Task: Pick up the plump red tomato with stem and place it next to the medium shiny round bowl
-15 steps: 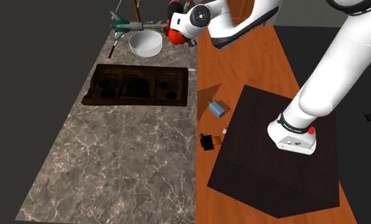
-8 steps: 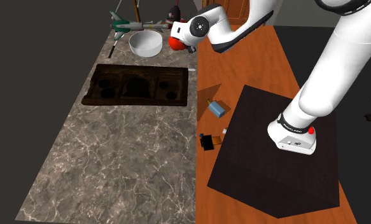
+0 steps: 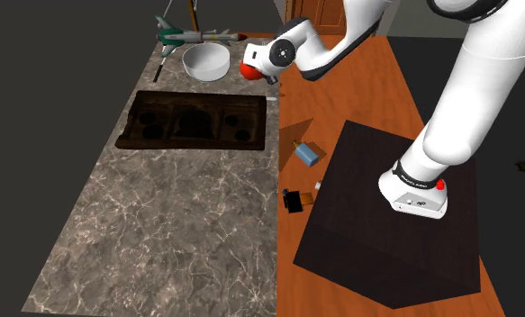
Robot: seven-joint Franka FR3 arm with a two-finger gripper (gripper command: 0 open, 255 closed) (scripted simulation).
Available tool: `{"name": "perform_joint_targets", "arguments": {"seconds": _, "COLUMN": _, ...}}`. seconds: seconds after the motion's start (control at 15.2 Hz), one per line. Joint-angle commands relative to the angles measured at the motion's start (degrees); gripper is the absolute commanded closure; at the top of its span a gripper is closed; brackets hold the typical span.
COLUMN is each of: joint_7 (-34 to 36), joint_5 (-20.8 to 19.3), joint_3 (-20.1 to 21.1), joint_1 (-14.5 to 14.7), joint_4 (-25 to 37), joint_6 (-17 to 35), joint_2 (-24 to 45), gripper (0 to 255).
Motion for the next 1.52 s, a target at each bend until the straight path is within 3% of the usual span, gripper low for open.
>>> {"name": "perform_joint_targets", "arguments": {"seconds": 0.0, "joint_7": 1.9, "joint_5": -1.5, "joint_3": 0.0, "joint_1": 0.3, "joint_4": 0.5, "joint_6": -0.2, "joint_2": 1.4, "gripper": 255}}
{"name": "perform_joint_targets", "arguments": {"seconds": 0.13, "joint_7": 4.0, "joint_5": -3.3, "joint_3": -0.1, "joint_1": 0.4, "joint_4": 0.9, "joint_6": -0.3, "joint_2": 2.8, "gripper": 255}}
{"name": "perform_joint_targets", "arguments": {"seconds": 0.66, "joint_7": 4.0, "joint_5": -3.3, "joint_3": -0.1, "joint_1": 0.4, "joint_4": 0.9, "joint_6": -0.3, "joint_2": 2.8, "gripper": 255}}
{"name": "perform_joint_targets", "arguments": {"seconds": 0.73, "joint_7": 4.0, "joint_5": -3.3, "joint_3": -0.1, "joint_1": 0.4, "joint_4": 0.9, "joint_6": -0.3, "joint_2": 2.8, "gripper": 0}}
{"name": "perform_joint_targets", "arguments": {"seconds": 1.06, "joint_7": 4.0, "joint_5": -3.3, "joint_3": -0.1, "joint_1": 0.4, "joint_4": 0.9, "joint_6": -0.3, "joint_2": 2.8, "gripper": 0}}
{"name": "perform_joint_targets", "arguments": {"seconds": 1.32, "joint_7": 0.6, "joint_5": 2.1, "joint_3": 1.6, "joint_1": 1.8, "joint_4": -5.1, "joint_6": -2.3, "joint_2": -4.9, "gripper": 0}}
{"name": "perform_joint_targets", "arguments": {"seconds": 1.45, "joint_7": 0.6, "joint_5": 2.1, "joint_3": 1.6, "joint_1": 1.8, "joint_4": -5.1, "joint_6": -2.3, "joint_2": -4.9, "gripper": 0}}
